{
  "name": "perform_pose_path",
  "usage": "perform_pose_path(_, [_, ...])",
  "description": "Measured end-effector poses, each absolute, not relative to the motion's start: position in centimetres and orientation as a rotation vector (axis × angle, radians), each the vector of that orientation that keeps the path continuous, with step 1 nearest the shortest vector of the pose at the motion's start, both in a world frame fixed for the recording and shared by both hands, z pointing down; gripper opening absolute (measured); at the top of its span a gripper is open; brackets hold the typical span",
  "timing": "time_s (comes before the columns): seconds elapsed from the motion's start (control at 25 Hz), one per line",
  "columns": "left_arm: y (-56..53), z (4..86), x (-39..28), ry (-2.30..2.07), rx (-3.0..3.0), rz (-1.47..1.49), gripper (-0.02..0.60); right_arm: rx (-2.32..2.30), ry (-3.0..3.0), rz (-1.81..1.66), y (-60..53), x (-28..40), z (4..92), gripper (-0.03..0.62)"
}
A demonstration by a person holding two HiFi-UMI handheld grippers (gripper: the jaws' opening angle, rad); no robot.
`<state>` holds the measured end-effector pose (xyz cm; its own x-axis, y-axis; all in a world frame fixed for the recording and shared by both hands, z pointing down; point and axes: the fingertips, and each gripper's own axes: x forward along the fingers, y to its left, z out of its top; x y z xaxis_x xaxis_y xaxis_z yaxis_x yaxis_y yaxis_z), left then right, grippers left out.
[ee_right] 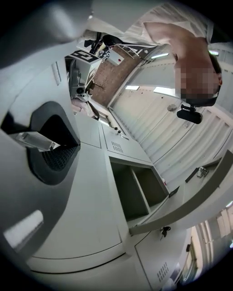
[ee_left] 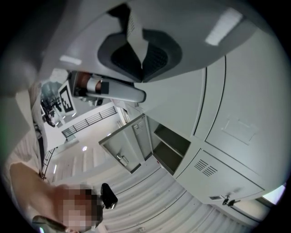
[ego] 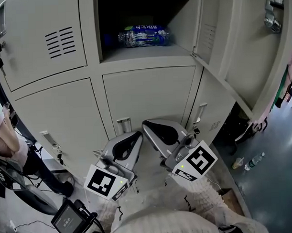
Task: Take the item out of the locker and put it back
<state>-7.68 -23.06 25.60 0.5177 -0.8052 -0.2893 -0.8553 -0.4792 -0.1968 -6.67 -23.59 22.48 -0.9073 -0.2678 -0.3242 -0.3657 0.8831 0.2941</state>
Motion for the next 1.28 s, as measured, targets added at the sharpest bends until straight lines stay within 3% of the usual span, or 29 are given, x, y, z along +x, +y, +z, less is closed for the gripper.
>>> perform_pose_path(0.64, [-22.3,18.0,-8.4,1.274,-2.354,0.341,0.008,-0.942,2.518,1.336,-24.6,-8.6,6.6,-0.002])
perform_pose_path(1.28, [-23.2,14.3,-7.6,1.142,-2.337,0.365,0.008,-0.941,2.616,1.532,-28.8,-11.5,0.3,0.042])
